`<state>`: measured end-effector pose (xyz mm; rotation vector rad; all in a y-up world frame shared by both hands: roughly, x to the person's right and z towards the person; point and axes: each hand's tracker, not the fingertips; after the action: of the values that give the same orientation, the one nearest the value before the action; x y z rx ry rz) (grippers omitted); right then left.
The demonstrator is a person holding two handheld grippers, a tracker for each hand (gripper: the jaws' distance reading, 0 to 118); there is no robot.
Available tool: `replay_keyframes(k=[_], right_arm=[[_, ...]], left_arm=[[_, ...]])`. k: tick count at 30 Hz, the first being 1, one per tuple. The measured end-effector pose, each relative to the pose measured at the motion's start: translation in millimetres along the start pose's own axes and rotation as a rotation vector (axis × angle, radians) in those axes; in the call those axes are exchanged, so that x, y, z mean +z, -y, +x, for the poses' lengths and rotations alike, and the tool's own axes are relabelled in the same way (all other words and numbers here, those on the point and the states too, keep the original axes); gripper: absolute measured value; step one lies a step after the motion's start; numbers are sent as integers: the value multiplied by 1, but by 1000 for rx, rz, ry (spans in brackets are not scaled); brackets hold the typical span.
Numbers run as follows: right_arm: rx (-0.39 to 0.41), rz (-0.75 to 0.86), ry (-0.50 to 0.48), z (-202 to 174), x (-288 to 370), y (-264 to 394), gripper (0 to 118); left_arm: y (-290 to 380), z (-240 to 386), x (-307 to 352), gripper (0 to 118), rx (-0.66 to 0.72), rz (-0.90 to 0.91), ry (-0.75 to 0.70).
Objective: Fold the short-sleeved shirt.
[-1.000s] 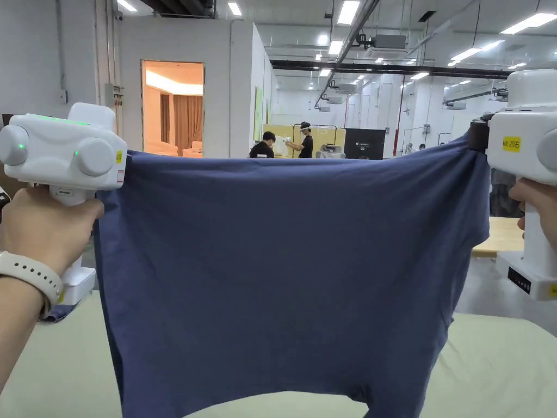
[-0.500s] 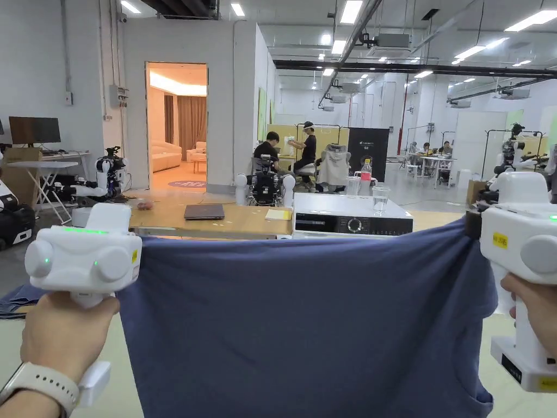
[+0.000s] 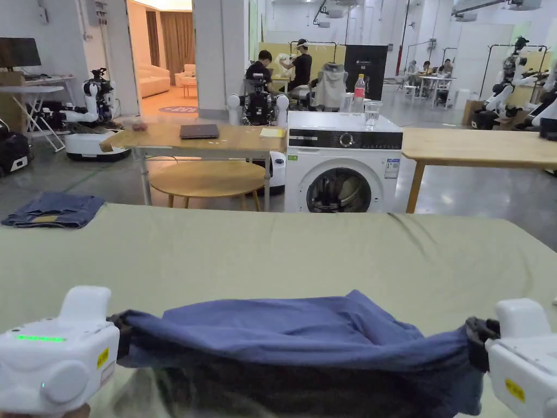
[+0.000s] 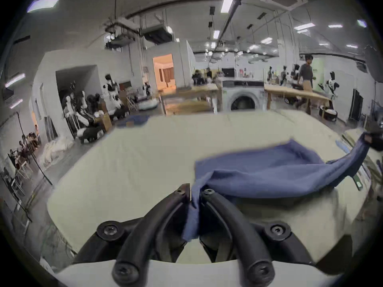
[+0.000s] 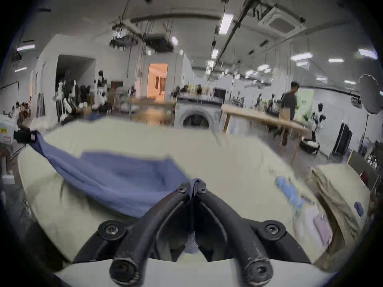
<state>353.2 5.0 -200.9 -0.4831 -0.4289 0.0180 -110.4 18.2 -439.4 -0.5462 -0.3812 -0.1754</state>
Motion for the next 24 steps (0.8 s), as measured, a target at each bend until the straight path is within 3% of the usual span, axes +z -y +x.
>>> replay_keyframes(k=[4,8,9,10,11,12,13,14,17,18,19,20,21,23,24], right_arm=[[-1,-191,6,-13,-5,93,1],[-79,-261,-2,-11,3,125,2],[-82,-252,-1,-11,4,123,6],[-88,-246,-2,-11,10,118,17],[-101,-232,-11,-11,14,113,51],[-117,-208,-14,-11,19,106,86],[-142,-186,-37,-12,25,100,111],[-153,-161,-59,-14,33,94,118],[-150,-91,-84,-26,55,80,116],[-149,-85,-82,-31,61,81,108],[-150,-79,-91,-35,64,81,93],[-146,-75,-85,-40,66,81,42],[-139,-76,-84,-45,66,81,0],[-82,-101,-26,-55,64,85,0],[-91,-88,-48,-53,61,87,0]], left_arm=[[78,-8,2,3,39,-151,19],[115,-20,0,3,61,-206,28],[117,-21,1,12,60,-205,36],[116,-20,3,33,47,-205,38],[113,-20,6,77,31,-195,36],[111,-19,11,101,22,-168,36],[107,-18,18,109,21,-127,44],[102,-17,27,108,26,-92,39],[100,-12,46,108,41,-71,41],[101,-11,50,106,50,-61,51],[102,-10,52,94,53,-63,53],[106,-8,53,44,53,-69,52],[109,-7,51,0,48,-87,57],[116,-6,45,0,23,-120,7],[122,-3,46,0,19,-115,12]])
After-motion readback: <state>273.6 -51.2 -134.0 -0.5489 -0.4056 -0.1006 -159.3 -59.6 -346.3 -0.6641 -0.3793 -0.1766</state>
